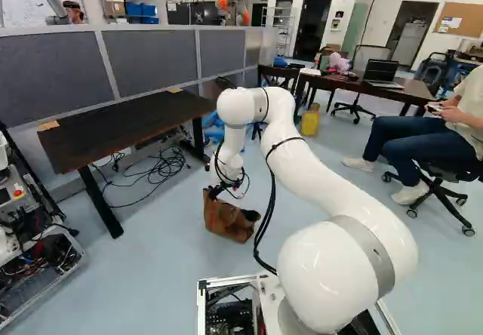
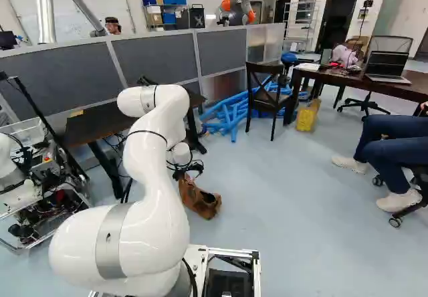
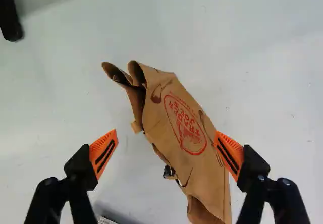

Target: Pick up the bag on the ground and place it on the table

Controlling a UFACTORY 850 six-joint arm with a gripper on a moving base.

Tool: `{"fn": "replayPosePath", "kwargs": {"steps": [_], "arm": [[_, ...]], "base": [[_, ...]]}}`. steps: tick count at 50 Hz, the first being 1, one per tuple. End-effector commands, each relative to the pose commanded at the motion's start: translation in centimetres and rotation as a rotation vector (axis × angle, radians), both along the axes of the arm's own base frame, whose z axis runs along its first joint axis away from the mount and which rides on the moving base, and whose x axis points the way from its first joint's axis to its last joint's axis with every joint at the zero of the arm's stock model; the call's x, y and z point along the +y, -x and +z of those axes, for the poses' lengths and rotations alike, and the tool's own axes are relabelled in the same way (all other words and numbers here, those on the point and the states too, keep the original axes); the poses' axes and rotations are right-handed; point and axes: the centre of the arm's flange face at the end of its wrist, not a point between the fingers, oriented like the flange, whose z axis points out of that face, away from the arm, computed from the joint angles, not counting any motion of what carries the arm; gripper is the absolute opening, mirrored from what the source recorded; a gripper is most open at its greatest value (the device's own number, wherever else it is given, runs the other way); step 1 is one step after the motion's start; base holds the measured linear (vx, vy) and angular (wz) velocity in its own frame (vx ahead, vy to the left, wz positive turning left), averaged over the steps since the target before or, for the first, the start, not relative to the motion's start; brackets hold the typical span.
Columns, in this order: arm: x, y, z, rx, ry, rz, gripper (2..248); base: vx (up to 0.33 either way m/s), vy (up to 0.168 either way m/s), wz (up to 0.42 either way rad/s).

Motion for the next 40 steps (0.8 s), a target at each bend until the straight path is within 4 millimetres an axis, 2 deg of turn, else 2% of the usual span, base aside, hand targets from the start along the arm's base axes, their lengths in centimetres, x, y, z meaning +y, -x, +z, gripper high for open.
{"fn": "replayPosePath", "kwargs": {"steps": [11,40], "arm": [[0.0,-0.1,-1.6,0.001,0.013,0.039,247],[0.1,-0.2,-6.0,-0.021,0.095,0.322,247]], "base": [[0.0,0.0,0.0],[0.0,0.0,0.0]]}}
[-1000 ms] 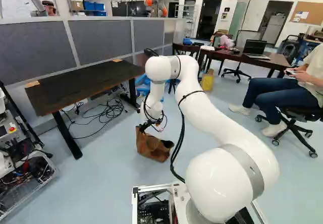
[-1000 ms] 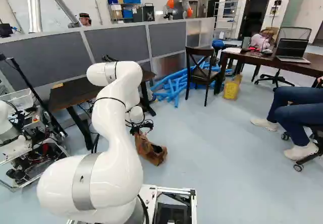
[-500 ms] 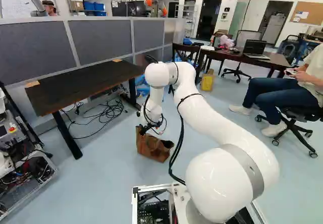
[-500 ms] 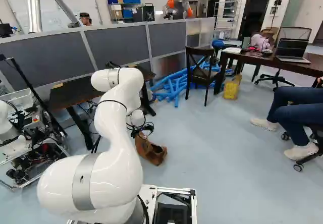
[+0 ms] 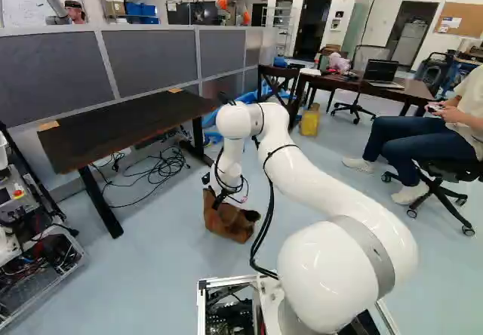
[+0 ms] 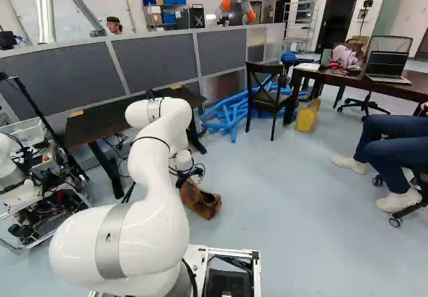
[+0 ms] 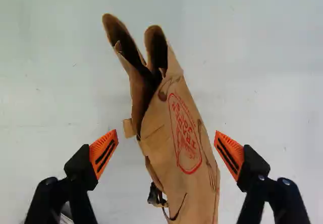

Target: Pick up the bag on the ground and place it on the table

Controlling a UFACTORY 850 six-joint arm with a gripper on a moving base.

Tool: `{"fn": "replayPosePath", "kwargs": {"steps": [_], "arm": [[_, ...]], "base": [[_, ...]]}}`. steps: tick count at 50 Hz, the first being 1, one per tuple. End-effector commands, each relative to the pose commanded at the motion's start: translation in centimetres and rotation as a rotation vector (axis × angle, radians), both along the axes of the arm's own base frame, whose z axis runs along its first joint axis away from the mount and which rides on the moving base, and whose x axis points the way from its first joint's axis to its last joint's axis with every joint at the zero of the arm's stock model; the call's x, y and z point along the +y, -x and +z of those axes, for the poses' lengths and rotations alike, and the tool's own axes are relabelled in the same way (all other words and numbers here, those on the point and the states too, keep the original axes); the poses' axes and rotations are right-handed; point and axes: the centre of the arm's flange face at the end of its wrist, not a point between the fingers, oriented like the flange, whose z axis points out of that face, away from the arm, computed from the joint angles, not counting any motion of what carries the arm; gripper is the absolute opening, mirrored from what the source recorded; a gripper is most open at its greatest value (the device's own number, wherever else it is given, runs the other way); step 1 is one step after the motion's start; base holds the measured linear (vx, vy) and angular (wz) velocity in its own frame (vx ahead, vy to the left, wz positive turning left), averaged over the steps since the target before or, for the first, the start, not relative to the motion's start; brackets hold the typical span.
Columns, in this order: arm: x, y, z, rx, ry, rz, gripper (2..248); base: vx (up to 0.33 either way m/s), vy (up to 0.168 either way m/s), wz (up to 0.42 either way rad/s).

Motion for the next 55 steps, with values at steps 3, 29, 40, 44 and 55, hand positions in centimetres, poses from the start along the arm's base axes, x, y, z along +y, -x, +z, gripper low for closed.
{"fn": "replayPosePath", "kwargs": {"steps": [3,29,40,44,55], "arm": [[0.0,0.0,-0.5,-0.003,0.008,0.03,247],[0.0,0.0,-4.4,-0.002,0.02,0.07,247],[0.0,0.0,-6.0,-0.001,0.02,0.07,247],[0.0,0.1,-6.6,-0.001,0.02,0.07,247],[0.0,0.1,-7.1,-0.001,0.02,0.07,181]], "base": [[0.0,0.0,0.0],[0.0,0.0,0.0],[0.0,0.0,0.0],[0.0,0.0,0.0],[0.0,0.0,0.0]]}}
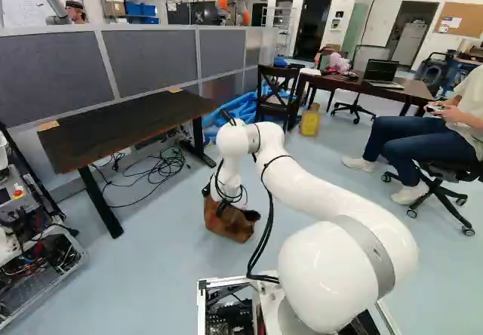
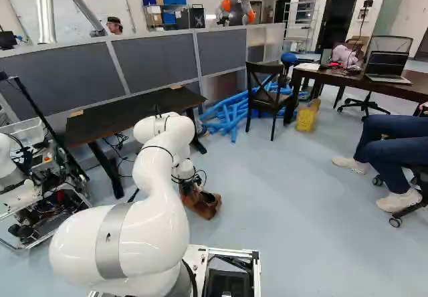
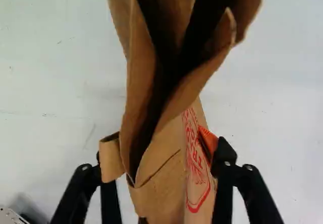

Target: Pick up the bag on the ground and place it on the table

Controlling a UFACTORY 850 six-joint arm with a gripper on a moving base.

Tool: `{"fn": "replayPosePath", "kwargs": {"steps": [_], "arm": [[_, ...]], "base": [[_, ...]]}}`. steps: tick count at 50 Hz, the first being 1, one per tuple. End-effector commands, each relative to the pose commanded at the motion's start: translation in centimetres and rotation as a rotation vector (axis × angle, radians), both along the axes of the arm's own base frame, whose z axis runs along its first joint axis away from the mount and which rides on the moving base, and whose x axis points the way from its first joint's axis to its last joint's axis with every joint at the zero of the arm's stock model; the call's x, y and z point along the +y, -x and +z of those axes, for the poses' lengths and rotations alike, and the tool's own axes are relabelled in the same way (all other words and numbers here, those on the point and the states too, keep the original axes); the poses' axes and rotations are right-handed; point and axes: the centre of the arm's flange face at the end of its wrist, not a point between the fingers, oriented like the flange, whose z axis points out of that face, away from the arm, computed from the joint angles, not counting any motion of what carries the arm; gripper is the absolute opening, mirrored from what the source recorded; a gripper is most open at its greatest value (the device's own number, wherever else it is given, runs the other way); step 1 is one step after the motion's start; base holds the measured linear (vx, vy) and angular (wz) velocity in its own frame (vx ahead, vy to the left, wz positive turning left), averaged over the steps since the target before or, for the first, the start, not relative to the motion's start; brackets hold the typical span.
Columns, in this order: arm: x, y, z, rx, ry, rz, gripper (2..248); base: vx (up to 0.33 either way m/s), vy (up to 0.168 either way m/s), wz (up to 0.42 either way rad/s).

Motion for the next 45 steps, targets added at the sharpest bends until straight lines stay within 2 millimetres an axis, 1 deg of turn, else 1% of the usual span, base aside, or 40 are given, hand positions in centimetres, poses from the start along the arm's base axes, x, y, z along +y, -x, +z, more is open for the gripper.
{"fn": "replayPosePath", "kwargs": {"steps": [3,4,8,9,13,14,18,19,24,25,39,45], "arm": [[0.0,0.0,-0.02,0.0,0.0,0.0,181],[0.0,0.0,-0.02,0.0,0.0,0.0,144],[0.0,0.0,-0.02,0.0,0.0,0.0,144],[0.0,0.0,-0.02,0.0,0.0,0.0,106],[0.0,0.0,-0.02,0.0,0.0,0.0,106],[0.0,0.0,-0.02,0.0,0.0,0.0,69],[0.0,0.0,-0.02,0.0,0.0,0.0,69],[0.0,0.0,-0.02,0.0,0.0,0.0,34],[0.0,0.0,-0.02,0.0,0.0,0.0,34],[0.0,0.0,-0.02,0.0,0.0,0.0,27],[0.0,0.0,-0.02,0.0,0.0,0.0,27],[0.0,-0.02,0.44,0.0,0.0,0.0,27]], "base": [[0.0,0.0,0.0],[0.0,0.0,0.0],[0.0,0.0,0.0],[0.0,0.0,0.0],[0.0,0.0,0.0],[0.0,0.0,0.0],[0.0,0.0,0.0],[0.0,0.0,0.0],[0.0,0.0,0.0],[0.0,0.0,0.0],[0.0,0.0,0.0],[0.0,0.0,0.0]]}}
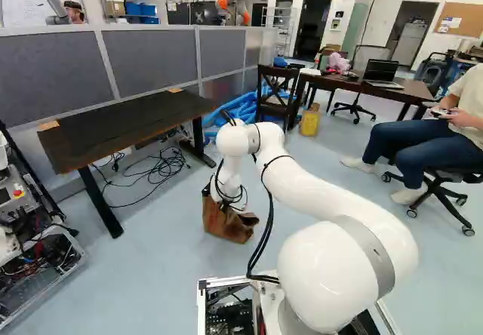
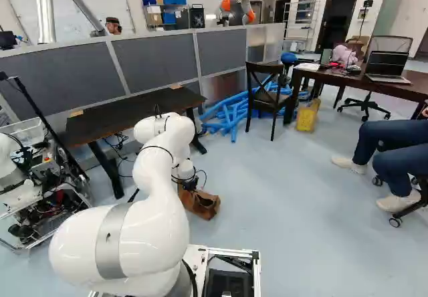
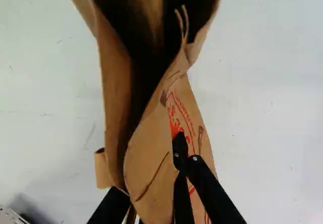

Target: Pick up the bag on the ground and place it on the table

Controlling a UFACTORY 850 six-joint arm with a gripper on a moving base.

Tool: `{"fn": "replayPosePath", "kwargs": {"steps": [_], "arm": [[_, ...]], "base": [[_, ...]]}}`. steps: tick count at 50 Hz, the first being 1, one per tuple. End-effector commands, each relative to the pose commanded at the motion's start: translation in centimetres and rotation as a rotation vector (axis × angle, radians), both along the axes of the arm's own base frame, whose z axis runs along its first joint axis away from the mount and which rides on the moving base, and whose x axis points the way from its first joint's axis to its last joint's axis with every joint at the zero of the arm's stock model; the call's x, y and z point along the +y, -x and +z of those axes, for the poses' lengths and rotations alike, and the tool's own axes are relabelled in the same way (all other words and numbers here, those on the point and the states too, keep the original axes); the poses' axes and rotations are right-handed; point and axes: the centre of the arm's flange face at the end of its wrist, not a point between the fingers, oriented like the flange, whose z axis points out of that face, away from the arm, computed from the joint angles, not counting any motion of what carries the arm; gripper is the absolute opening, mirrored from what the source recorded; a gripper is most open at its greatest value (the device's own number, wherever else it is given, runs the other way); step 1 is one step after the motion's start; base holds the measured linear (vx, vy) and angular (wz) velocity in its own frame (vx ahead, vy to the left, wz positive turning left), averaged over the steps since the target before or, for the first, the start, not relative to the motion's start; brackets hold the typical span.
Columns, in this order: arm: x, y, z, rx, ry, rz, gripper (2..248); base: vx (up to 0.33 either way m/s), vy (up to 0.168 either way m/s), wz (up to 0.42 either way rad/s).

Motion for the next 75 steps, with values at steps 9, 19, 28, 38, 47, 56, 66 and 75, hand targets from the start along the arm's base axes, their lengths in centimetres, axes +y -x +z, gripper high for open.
{"fn": "replayPosePath", "kwargs": {"steps": [9,19,28,38,47,56,66,75], "arm": [[0.0,0.0,1.2,0.0,0.0,-0.009,27],[0.0,-0.1,2.7,-0.001,-0.001,-0.018,27],[0.0,-0.1,4.1,-0.002,-0.002,-0.031,27],[-0.1,-0.1,5.6,0.001,-0.002,-0.062,27],[-0.2,0.0,6.9,0.006,-0.002,-0.1,27],[-0.2,0.1,8.2,0.009,-0.003,-0.137,27],[-0.1,0.2,9.7,0.013,-0.003,-0.165,27],[0.1,0.4,11.0,0.021,-0.003,-0.188,27]], "base": [[0.0,0.0,0.0],[0.0,0.0,0.0],[0.0,0.0,0.0],[0.0,0.0,0.0],[0.0,0.0,0.0],[0.0,0.0,0.0],[0.0,0.0,0.0],[0.0,0.0,0.0]]}}
